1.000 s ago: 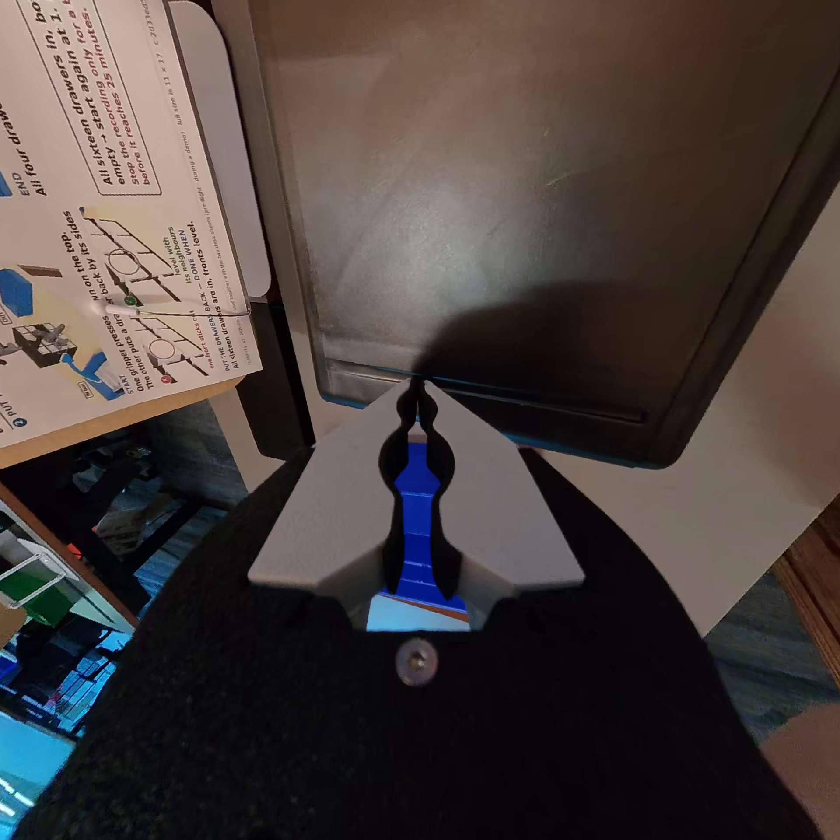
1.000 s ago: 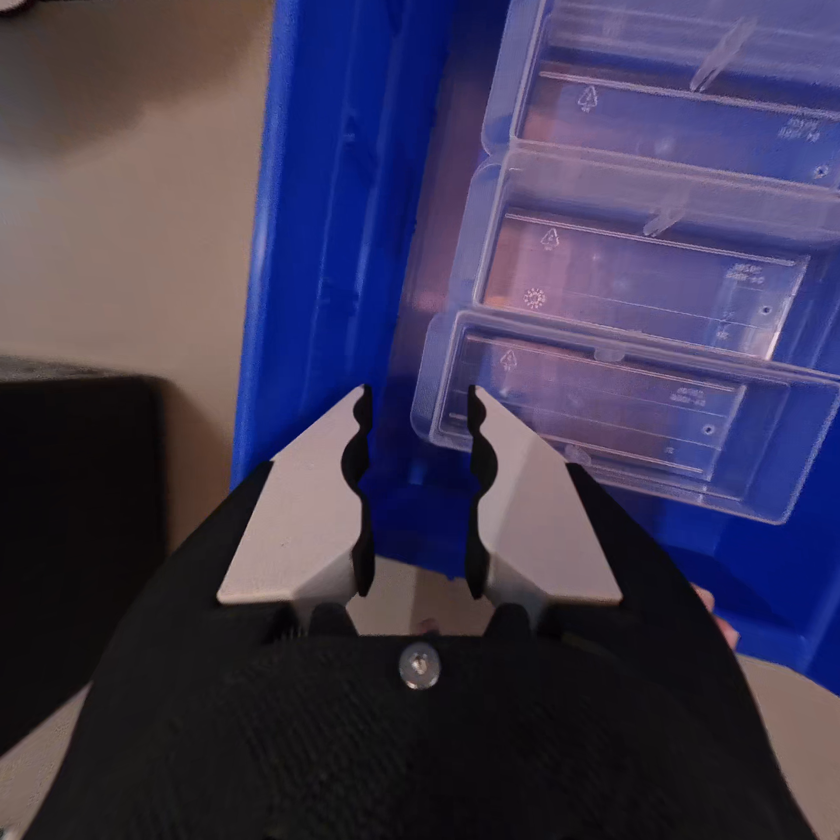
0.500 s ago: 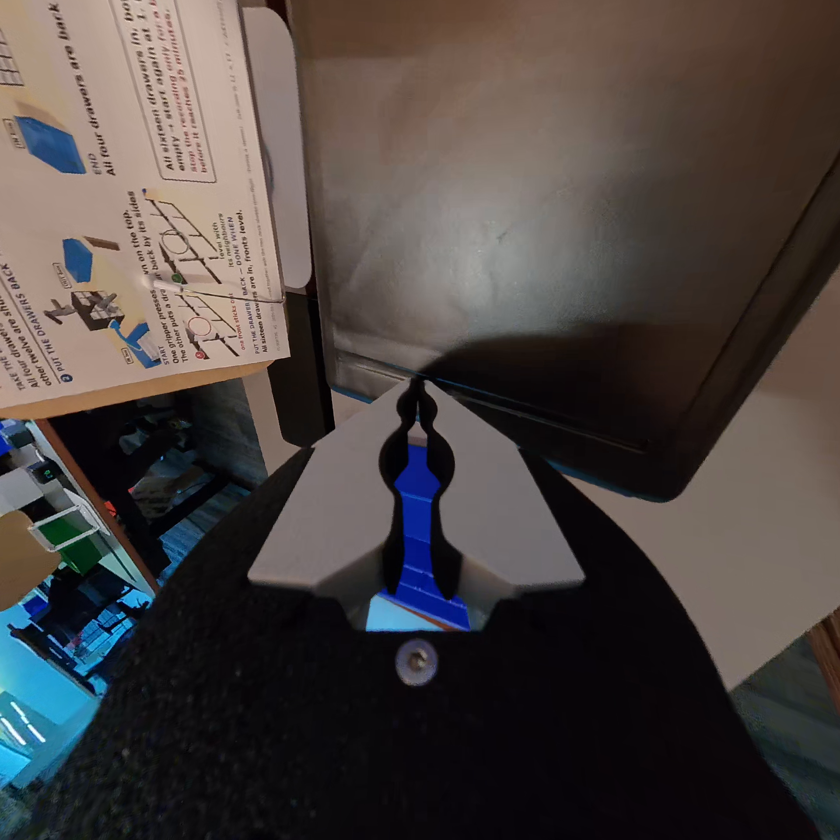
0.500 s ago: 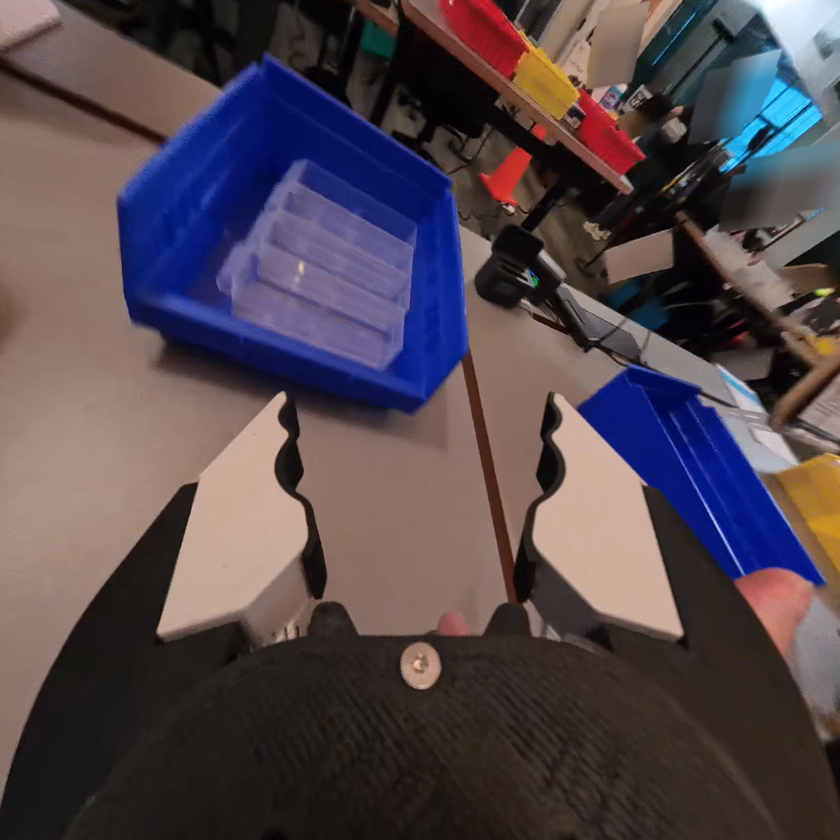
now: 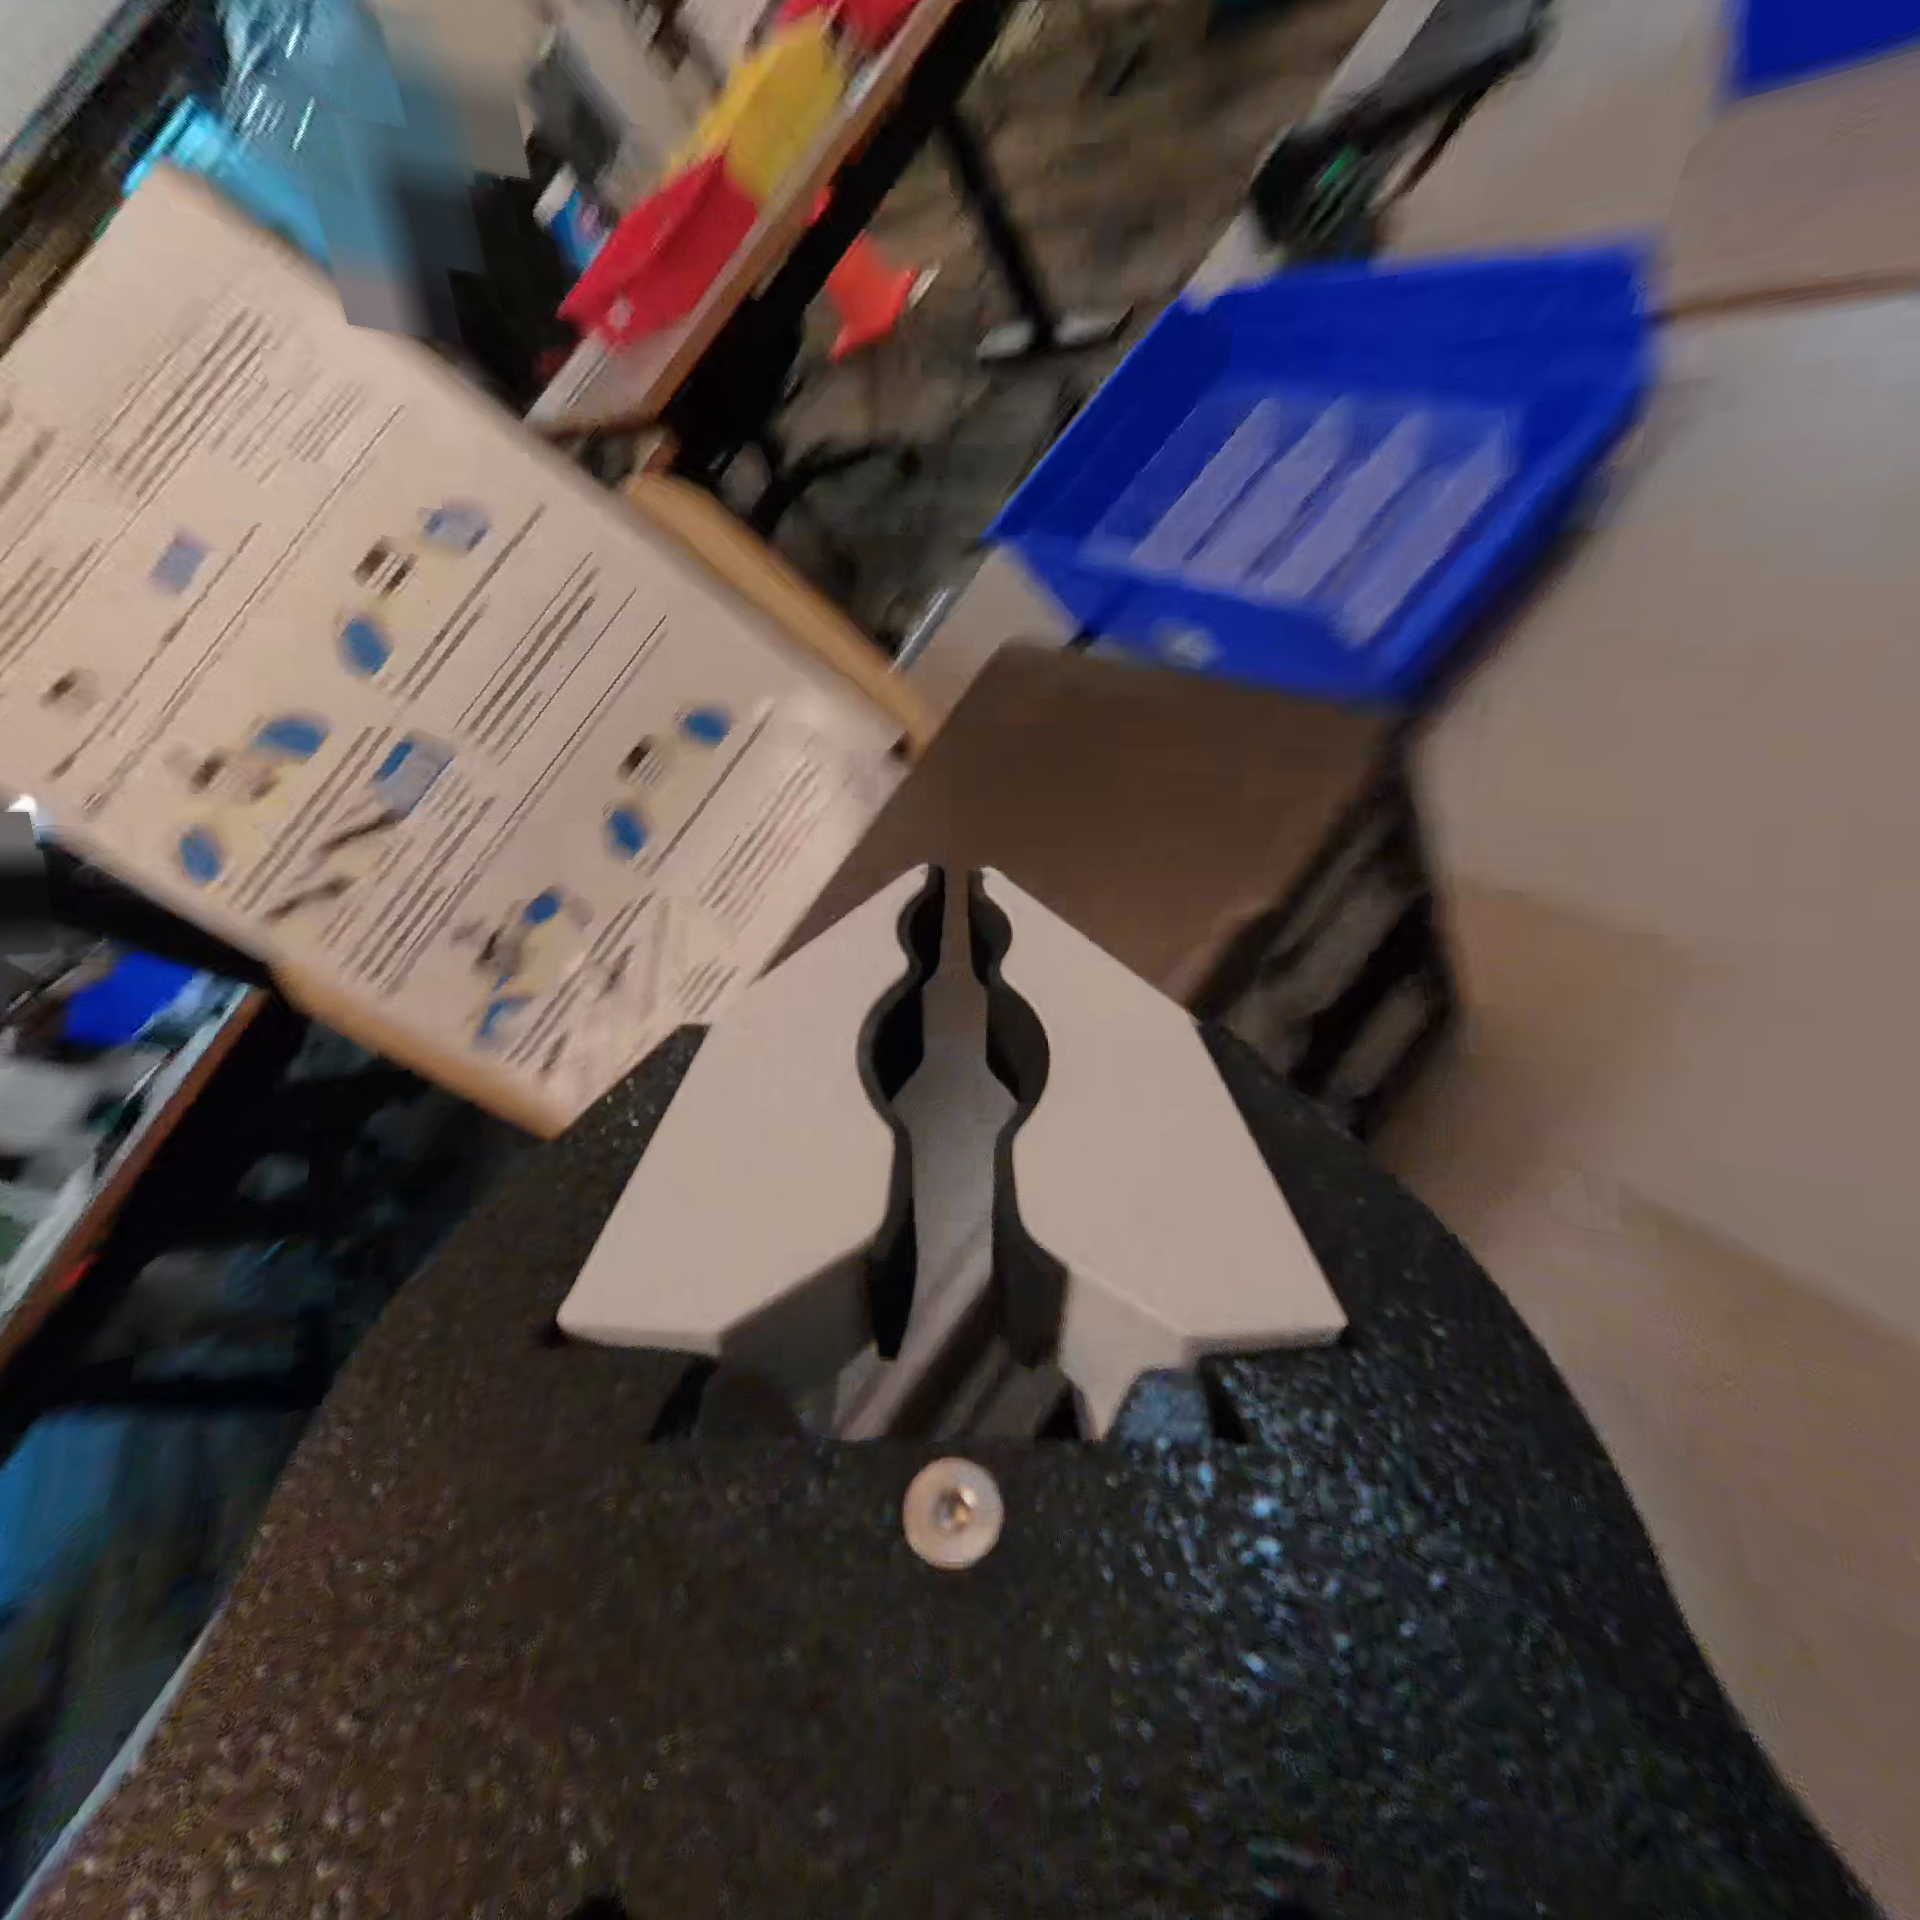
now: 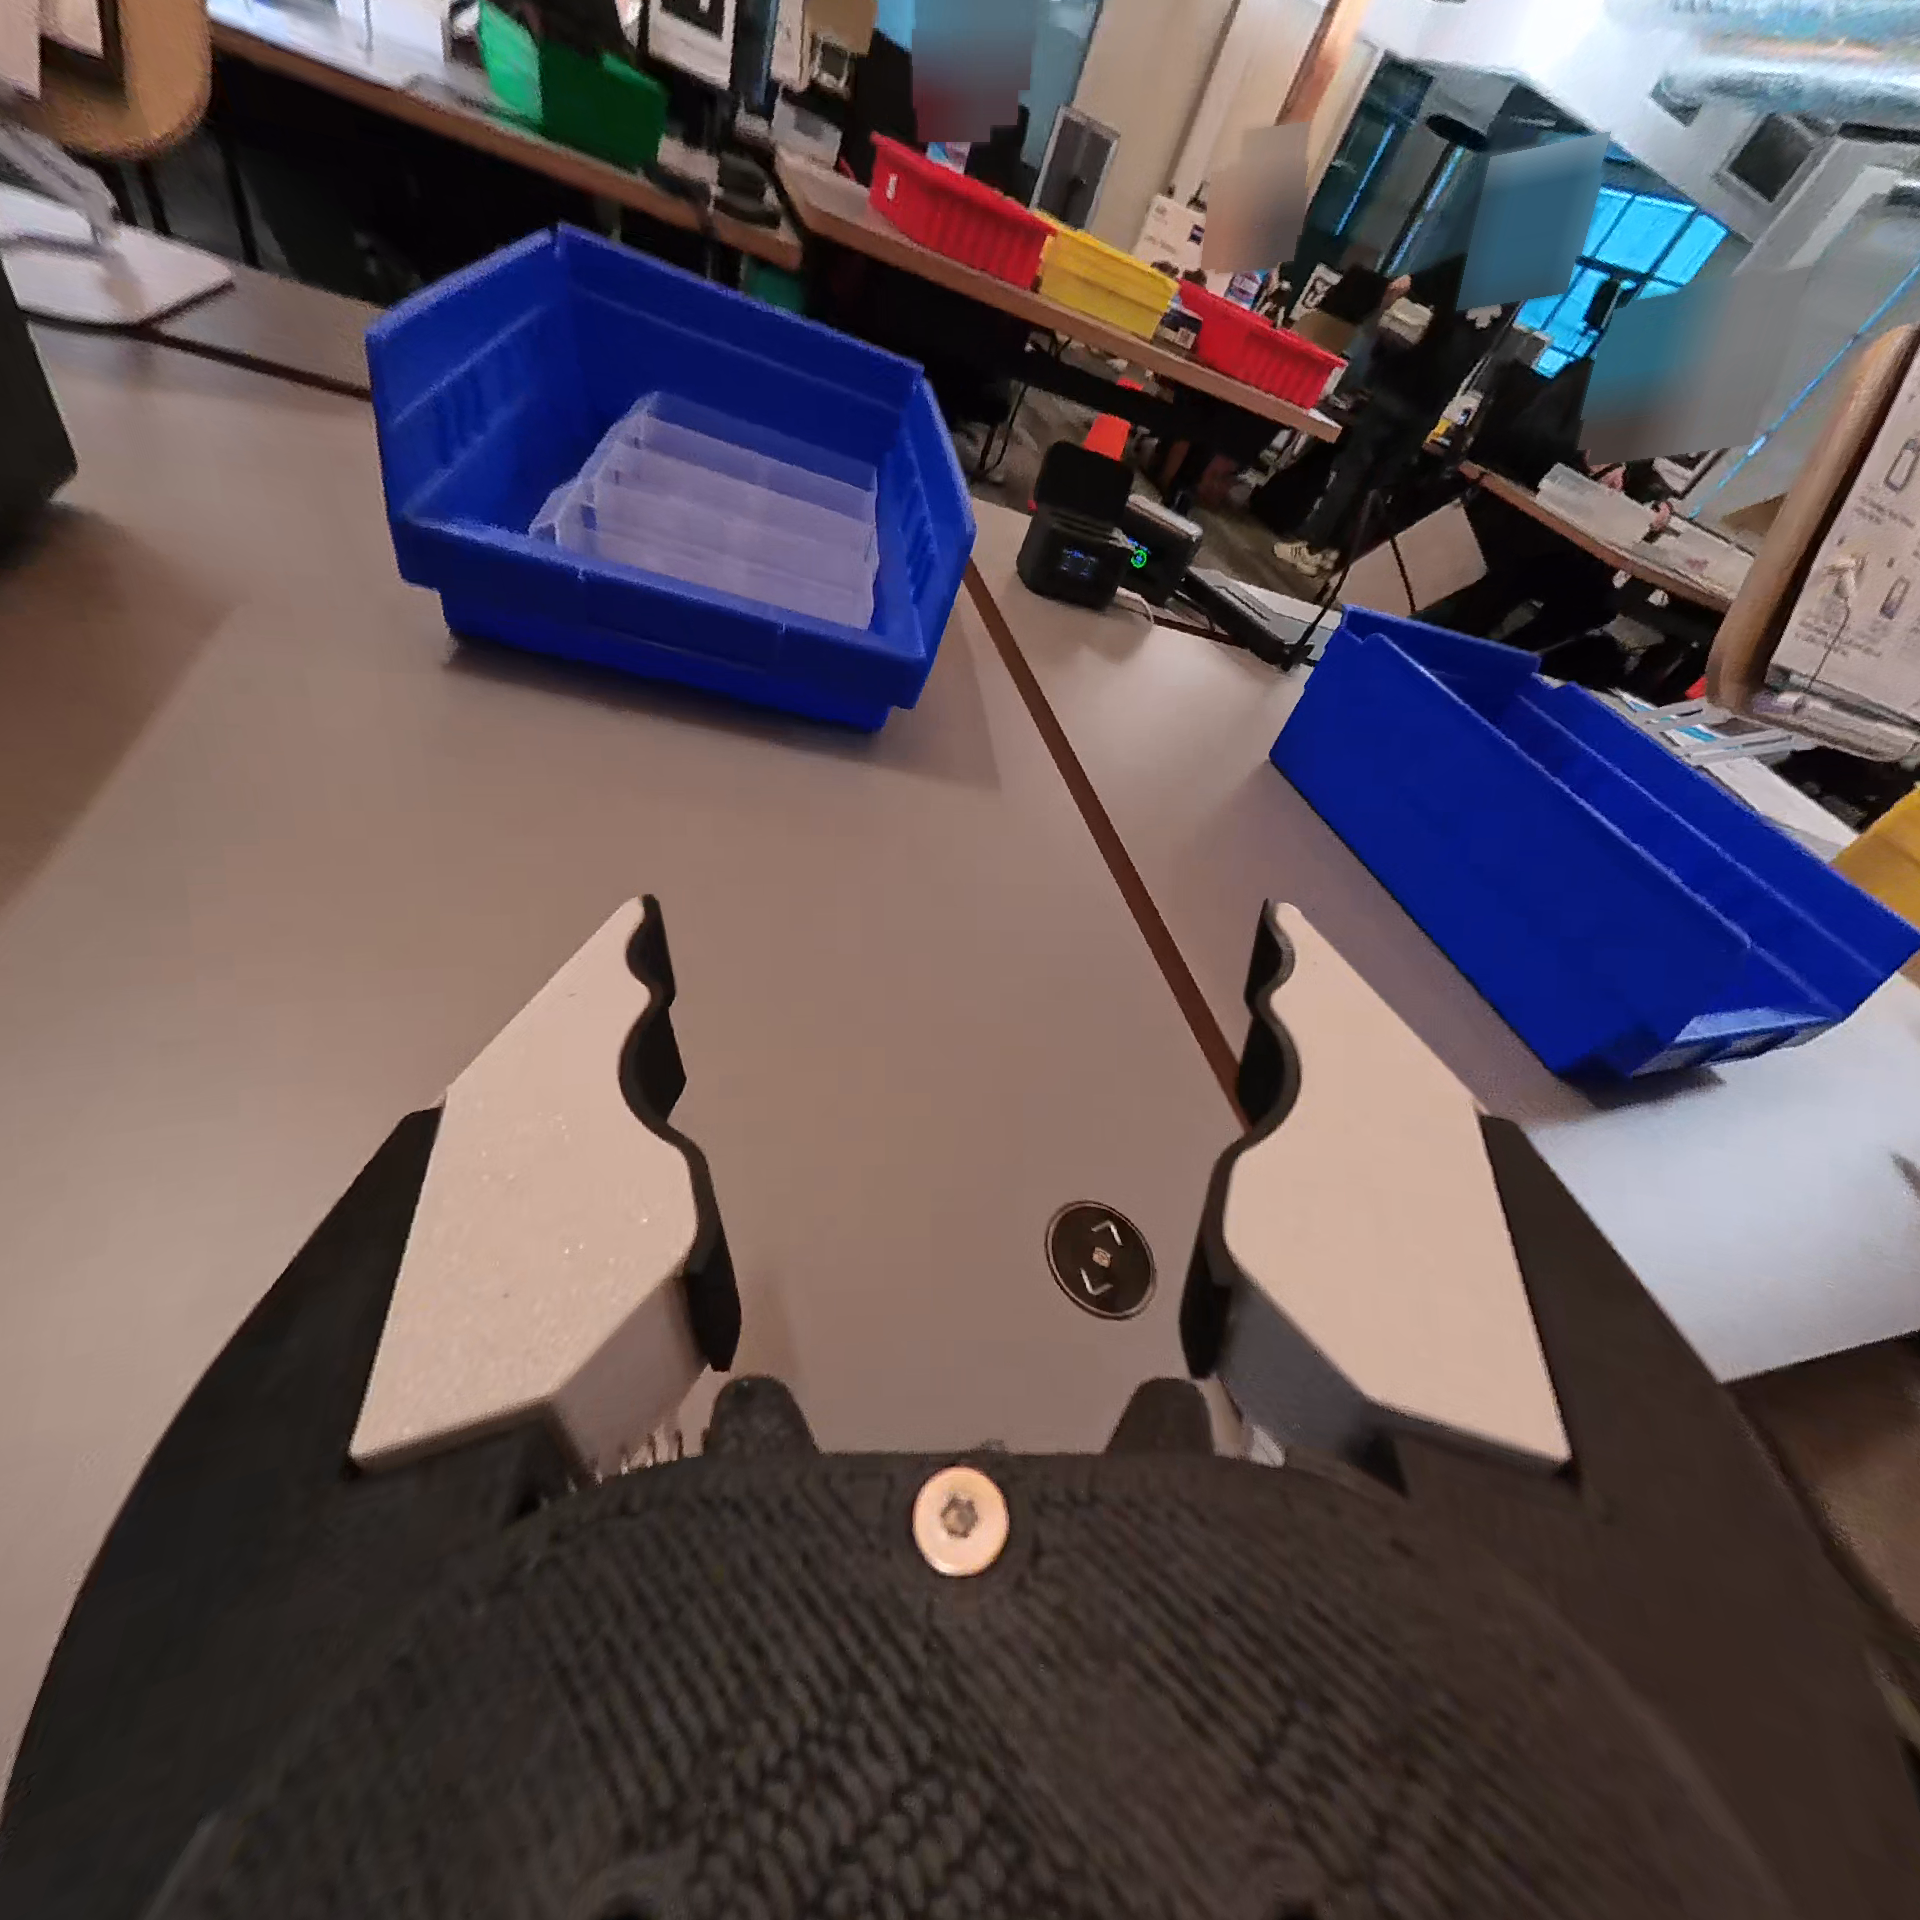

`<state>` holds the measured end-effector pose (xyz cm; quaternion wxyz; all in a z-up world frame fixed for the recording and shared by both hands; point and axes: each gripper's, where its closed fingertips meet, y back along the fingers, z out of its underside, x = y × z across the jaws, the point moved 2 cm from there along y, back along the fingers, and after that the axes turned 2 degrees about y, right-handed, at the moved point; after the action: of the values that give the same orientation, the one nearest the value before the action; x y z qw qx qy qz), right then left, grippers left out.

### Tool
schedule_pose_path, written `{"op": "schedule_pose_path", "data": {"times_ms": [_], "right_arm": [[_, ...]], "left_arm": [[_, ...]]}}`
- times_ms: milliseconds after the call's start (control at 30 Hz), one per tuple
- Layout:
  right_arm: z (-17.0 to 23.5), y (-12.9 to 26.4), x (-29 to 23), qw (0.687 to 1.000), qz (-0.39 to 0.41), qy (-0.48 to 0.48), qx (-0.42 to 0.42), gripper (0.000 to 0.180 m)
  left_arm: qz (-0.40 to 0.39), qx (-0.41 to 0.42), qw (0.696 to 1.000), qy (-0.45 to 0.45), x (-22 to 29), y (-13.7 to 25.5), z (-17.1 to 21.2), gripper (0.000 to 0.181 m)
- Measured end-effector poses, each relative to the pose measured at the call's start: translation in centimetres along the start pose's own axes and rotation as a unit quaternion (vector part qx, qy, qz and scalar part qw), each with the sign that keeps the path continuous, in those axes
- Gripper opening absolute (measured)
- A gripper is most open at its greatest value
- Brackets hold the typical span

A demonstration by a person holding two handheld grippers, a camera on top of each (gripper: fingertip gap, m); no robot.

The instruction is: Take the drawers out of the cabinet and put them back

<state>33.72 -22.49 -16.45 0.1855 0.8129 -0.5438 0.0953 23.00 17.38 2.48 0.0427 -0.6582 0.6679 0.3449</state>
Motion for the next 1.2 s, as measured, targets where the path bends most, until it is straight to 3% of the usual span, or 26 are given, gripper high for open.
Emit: {"op": "schedule_pose_path", "data": {"times_ms": [33, 100, 200, 400, 500, 667, 933, 1033, 1133, 1200], "right_arm": [[0.0, -0.3, -0.1, 1.000, -0.002, -0.013, 0.005, 0.111], [-0.1, -0.8, -0.7, 0.999, -0.031, -0.014, -0.005, 0.113], [-0.8, -1.2, 0.5, 1.000, -0.011, 0.001, 0.005, 0.114], [-0.9, -1.6, 3.6, 0.998, -0.005, -0.054, 0.017, 0.114], [-1.0, -1.7, 5.3, 0.996, 0.006, -0.086, 0.025, 0.114], [-1.4, -2.5, 4.8, 0.991, -0.016, -0.126, 0.039, 0.110], [-2.2, -4.3, 1.2, 0.994, -0.062, -0.087, 0.029, 0.113], [-2.6, -4.5, 1.0, 0.994, -0.064, -0.087, 0.033, 0.113], [-2.8, -4.7, 0.9, 0.993, -0.065, -0.088, 0.034, 0.113], [-2.9, -4.7, 1.0, 0.993, -0.062, -0.089, 0.037, 0.113]], "left_arm": [[0.024, 0.026, 0.999, 0.002, 2.7, 0.3, -1.6, 0.001], [0.076, 0.068, 0.995, 0.001, 8.5, 0.1, -4.4, 0.001], [0.137, 0.108, 0.985, 0.008, 16.7, -1.8, -7.2, 0.007], [0.099, 0.106, 0.986, 0.085, 23.3, -11.7, -7.4, 0.039], [0.065, 0.069, 0.983, 0.159, 23.6, -16.3, -5.7, 0.050], [-0.051, 0.020, 0.981, 0.189, 20.4, -22.1, -2.7, 0.062], [-0.094, -0.076, 0.961, 0.250, 17.5, -29.4, 1.9, 0.065], [-0.067, -0.072, 0.959, 0.267, 17.5, -31.0, 2.5, 0.055], [-0.047, -0.052, 0.973, 0.221, 18.2, -31.4, 2.1, 0.015], [-0.070, -0.051, 0.979, 0.187, 18.1, -31.3, 2.2, 0.014]]}}
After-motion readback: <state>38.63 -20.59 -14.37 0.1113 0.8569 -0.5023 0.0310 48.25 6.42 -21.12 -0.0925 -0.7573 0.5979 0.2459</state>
